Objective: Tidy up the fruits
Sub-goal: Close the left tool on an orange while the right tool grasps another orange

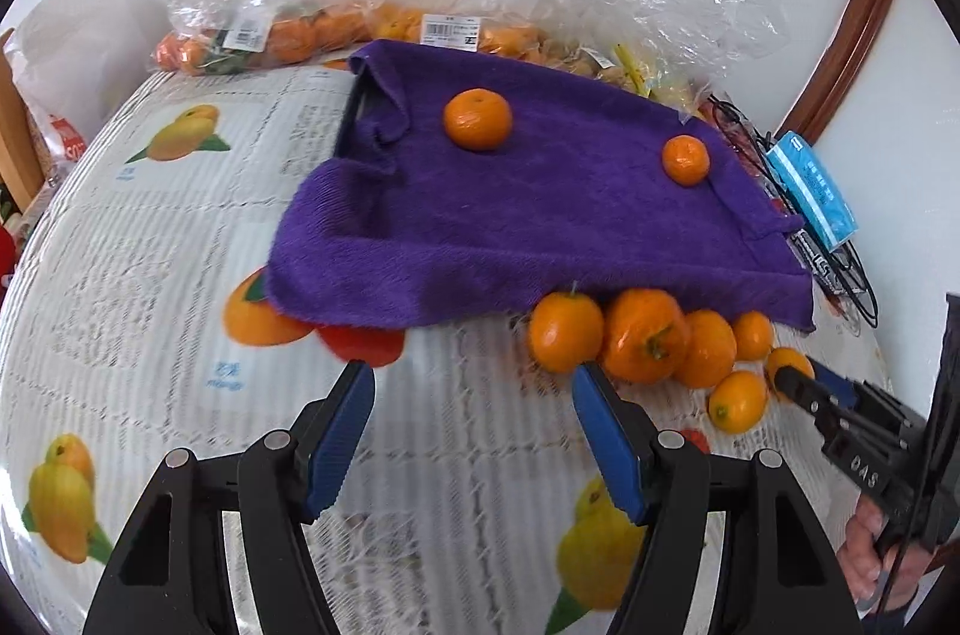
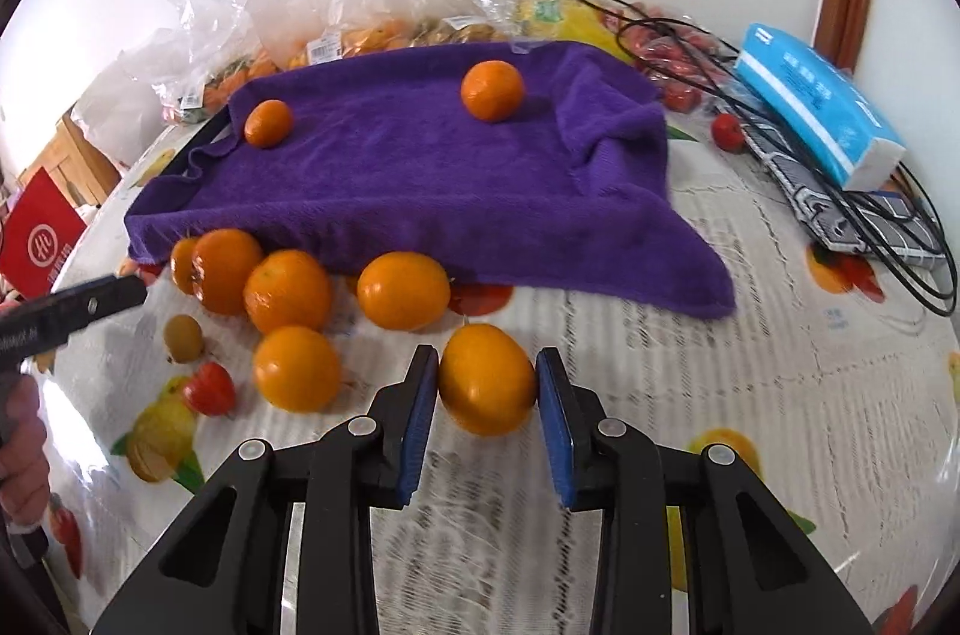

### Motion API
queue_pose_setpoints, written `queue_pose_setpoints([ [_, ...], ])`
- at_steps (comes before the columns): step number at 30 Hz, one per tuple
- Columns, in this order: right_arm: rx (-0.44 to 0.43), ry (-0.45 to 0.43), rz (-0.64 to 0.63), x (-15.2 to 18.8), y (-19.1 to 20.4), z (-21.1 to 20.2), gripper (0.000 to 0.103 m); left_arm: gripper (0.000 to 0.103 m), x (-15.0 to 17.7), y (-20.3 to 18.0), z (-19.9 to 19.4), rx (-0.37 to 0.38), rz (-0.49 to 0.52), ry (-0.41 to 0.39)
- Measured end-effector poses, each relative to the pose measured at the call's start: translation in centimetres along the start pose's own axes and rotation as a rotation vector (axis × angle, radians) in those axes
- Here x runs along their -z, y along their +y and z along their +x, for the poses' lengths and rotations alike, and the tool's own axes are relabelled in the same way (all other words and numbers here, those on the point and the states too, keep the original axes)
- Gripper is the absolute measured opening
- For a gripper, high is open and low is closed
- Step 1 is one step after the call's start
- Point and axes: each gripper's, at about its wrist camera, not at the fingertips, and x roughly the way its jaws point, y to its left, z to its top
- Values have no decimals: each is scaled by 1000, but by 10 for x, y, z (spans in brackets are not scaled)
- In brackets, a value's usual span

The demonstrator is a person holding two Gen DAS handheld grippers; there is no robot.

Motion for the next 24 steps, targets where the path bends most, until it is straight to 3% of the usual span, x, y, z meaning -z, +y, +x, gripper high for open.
queue_pose_setpoints([
  [9,25,-17,-24,6,-4,7,33,64,-8,-18,22,17,23,10],
  [12,35,-16,-37,5,-1,9,35,51,-9,-20,26,53,10,23],
  [15,42,-15,-51,4,3,11,36,31,-7,-29,30,56,52,39],
  [18,44,-15,-54,4,3,10,36,31,-3,-33,28,28,84,26],
  [24,32,-14,-57,4,3,11,40,38,-9,-30,32,26,41,24],
])
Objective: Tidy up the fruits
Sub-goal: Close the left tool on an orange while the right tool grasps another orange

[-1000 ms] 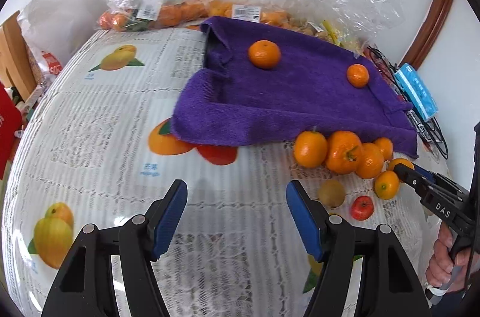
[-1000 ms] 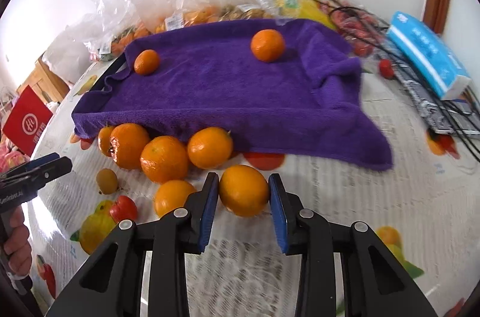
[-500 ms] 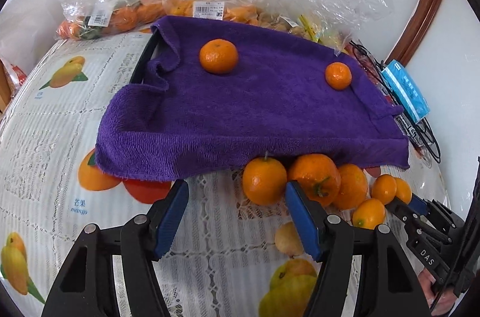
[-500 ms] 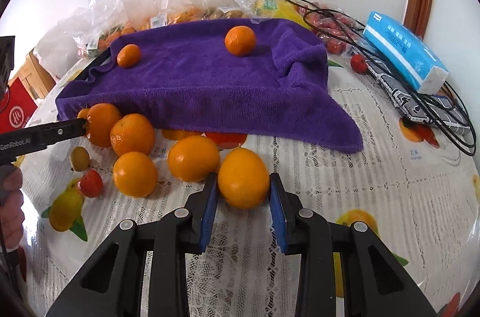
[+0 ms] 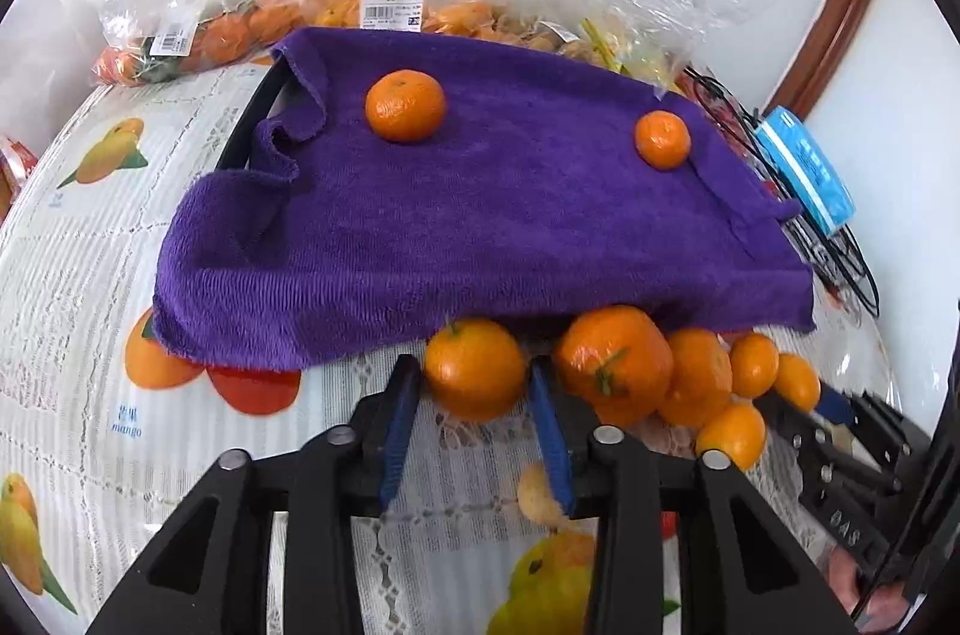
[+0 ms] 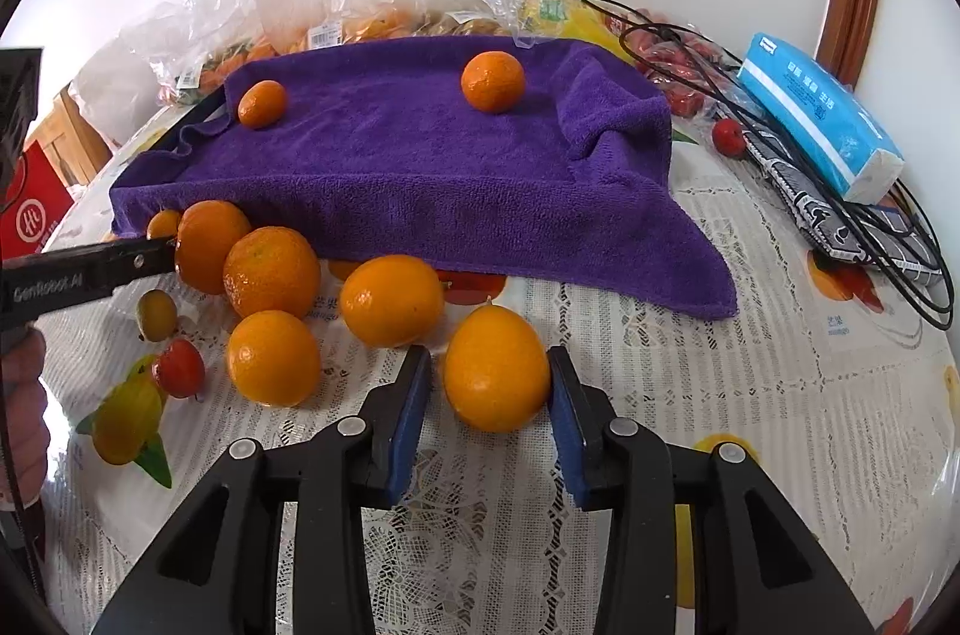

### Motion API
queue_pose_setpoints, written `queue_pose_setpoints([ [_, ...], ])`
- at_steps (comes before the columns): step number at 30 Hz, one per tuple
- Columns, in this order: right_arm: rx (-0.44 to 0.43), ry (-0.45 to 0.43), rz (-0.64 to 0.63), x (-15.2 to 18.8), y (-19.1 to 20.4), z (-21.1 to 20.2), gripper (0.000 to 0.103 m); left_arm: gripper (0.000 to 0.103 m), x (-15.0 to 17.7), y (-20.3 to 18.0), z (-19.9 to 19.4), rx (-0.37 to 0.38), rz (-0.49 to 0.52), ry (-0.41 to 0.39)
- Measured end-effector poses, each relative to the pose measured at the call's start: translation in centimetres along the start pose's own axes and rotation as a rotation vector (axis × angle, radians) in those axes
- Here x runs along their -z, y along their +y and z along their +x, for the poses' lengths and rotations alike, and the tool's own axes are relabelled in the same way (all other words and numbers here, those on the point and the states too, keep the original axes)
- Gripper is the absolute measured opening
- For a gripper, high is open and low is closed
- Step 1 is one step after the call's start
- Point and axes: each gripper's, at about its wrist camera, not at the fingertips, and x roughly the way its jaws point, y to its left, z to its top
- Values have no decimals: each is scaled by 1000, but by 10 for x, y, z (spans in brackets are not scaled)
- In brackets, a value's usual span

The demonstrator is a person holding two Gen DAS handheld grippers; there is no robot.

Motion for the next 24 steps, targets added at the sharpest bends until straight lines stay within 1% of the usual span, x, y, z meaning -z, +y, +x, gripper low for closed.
queue_pose_setpoints([
  [3,5,0,-7,1,1,0,41,37,-1,0,3,-11,-4,-12],
  [4,5,0,-8,1,1,0,41,32,-1,-1,2,-21,3,-16],
  [8,5,-1,-3,1,1,0,40,32,3,3,-4,-10,15,-14],
  [10,23,-4,5,1,0,-1,34,32,8,7,-13,-42,23,-21],
  [13,21,-6,32,3,-2,-1,33,32,15,15,-19,-122,38,-2],
  [14,24,-5,30,3,-2,-1,33,32,18,20,-20,-135,37,4],
  [16,35,-4,19,2,1,-1,33,33,21,26,-21,-124,27,5],
  [19,39,-3,16,2,1,-1,33,33,23,27,-21,-126,26,-21],
  [24,31,-3,22,3,0,-1,33,33,24,27,-17,-152,20,-81],
])
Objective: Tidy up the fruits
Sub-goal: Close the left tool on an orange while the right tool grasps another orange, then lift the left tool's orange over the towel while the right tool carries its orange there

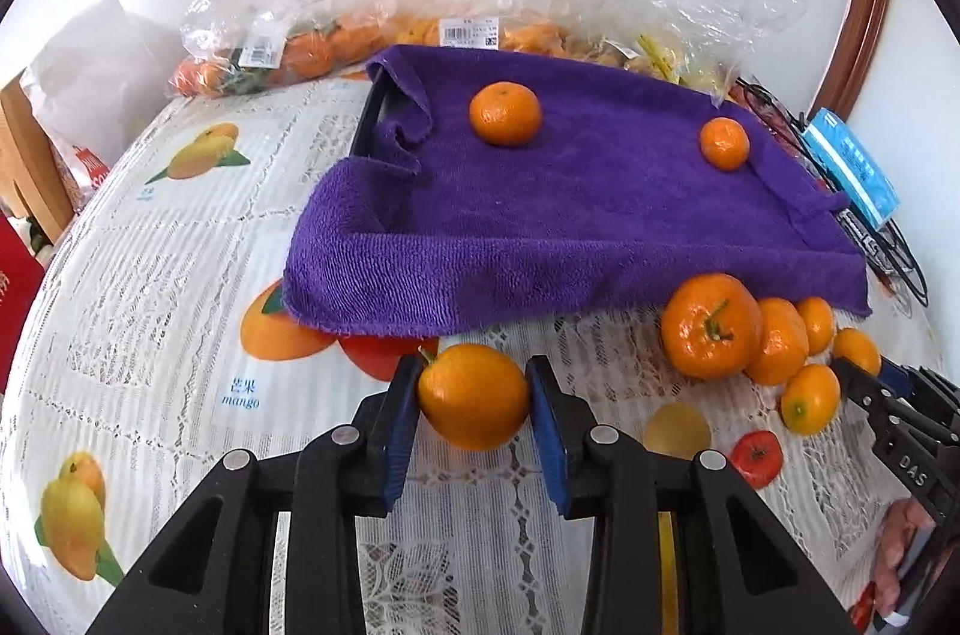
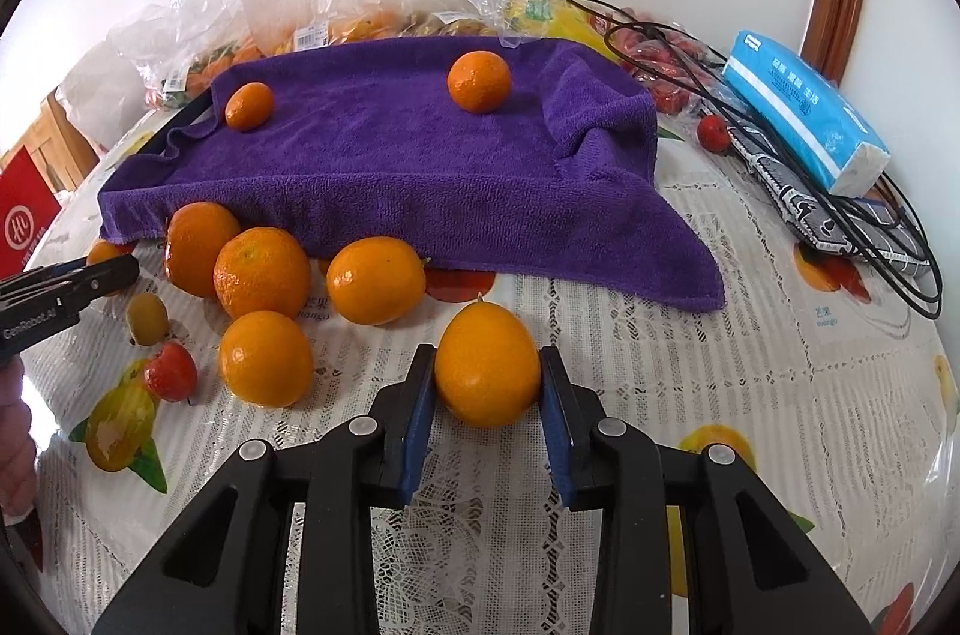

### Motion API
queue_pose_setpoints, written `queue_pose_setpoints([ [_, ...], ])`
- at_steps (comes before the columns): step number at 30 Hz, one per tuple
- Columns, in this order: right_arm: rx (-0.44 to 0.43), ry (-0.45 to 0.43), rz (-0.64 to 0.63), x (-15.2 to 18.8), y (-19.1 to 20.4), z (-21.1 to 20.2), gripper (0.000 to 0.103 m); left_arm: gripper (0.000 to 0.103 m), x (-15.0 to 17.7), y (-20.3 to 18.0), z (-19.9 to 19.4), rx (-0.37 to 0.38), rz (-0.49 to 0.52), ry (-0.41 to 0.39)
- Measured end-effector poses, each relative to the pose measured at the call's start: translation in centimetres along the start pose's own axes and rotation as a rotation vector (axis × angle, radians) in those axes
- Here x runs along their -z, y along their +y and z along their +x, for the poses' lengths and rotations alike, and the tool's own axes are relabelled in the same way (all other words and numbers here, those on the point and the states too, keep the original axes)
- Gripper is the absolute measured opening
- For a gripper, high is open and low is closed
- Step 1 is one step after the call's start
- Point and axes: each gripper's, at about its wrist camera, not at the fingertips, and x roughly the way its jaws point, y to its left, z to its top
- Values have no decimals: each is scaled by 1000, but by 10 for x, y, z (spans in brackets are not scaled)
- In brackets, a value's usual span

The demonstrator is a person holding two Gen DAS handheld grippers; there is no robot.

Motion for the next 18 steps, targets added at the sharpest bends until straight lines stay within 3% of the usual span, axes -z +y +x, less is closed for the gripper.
queue_pose_setpoints([
  [18,-19,-3,17,1,-4,0,34,33,3,3,0,9,-23,-18],
])
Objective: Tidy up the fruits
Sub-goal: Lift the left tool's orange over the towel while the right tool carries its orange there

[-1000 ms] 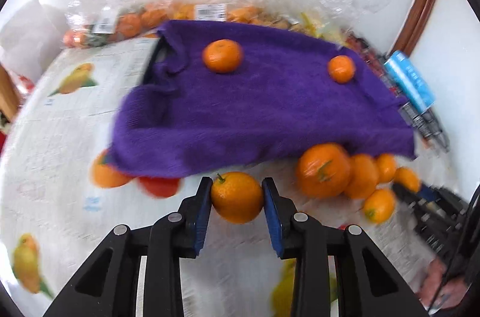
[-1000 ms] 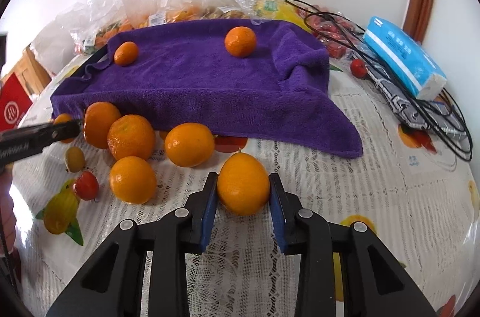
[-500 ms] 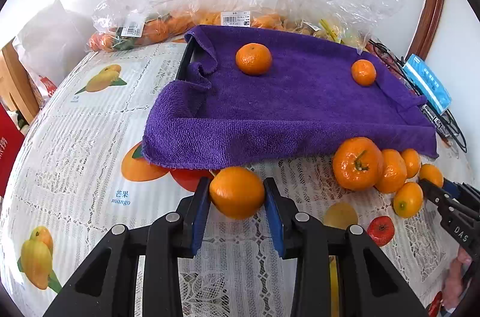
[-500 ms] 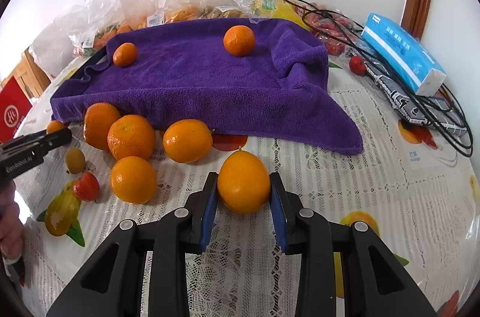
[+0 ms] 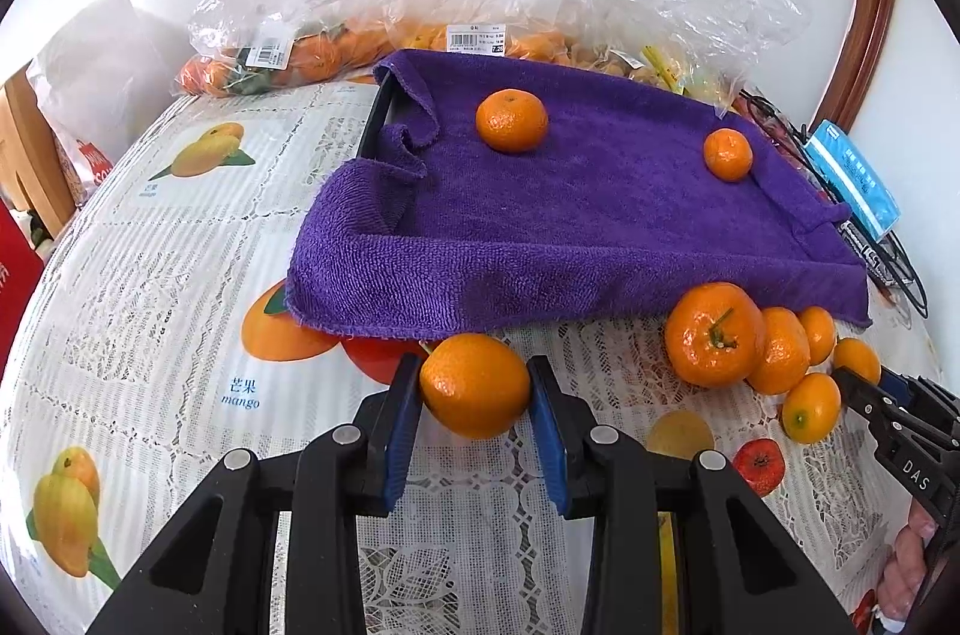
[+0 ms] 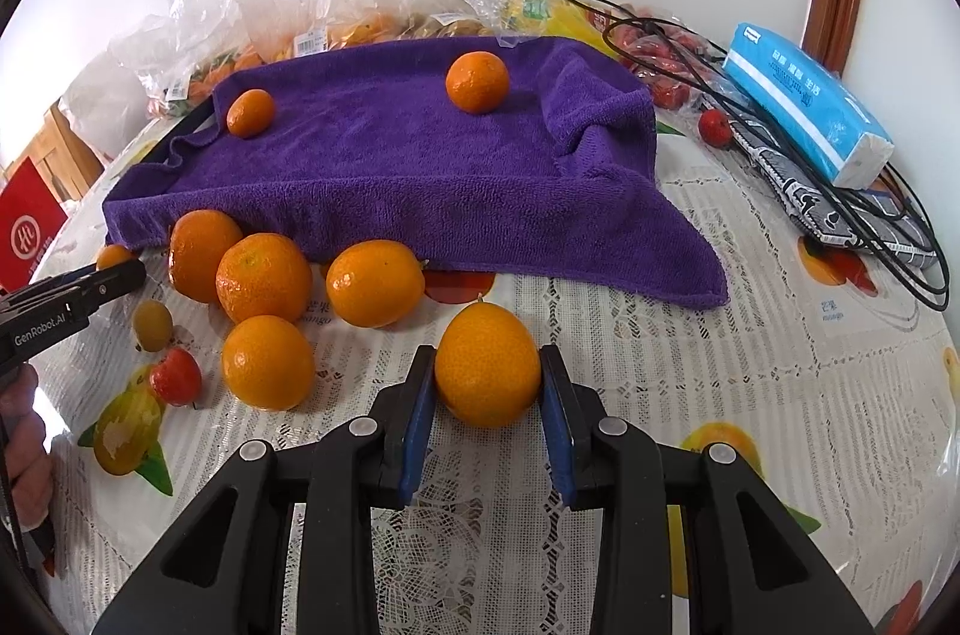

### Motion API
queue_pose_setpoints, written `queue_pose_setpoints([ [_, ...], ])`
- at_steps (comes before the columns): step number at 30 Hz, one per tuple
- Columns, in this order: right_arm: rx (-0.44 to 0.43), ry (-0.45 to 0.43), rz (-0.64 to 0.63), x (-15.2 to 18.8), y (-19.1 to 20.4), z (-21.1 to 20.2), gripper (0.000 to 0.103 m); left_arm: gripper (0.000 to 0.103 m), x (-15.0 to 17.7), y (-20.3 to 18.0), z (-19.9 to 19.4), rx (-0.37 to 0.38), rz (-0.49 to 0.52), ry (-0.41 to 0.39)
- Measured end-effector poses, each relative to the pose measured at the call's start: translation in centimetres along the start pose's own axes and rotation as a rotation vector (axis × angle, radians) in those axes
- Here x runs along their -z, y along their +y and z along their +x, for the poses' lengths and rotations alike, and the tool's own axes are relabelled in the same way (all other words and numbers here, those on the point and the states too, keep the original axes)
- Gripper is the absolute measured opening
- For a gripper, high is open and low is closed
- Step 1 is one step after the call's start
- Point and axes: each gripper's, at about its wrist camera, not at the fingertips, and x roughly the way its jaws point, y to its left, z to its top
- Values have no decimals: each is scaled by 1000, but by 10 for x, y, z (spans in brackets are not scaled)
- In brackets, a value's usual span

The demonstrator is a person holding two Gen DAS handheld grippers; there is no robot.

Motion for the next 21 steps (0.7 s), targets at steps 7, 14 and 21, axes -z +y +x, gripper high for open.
queue_pose_setpoints([
  [7,-5,-3,6,0,-1,0,33,33,2,3,-2,30,-9,-6],
  [14,-17,-7,17,1,-3,0,33,33,3,1,-3,55,-7,-5],
  [21,-20,-9,24,1,-3,-1,33,33,3,-1,-5,85,0,-10],
])
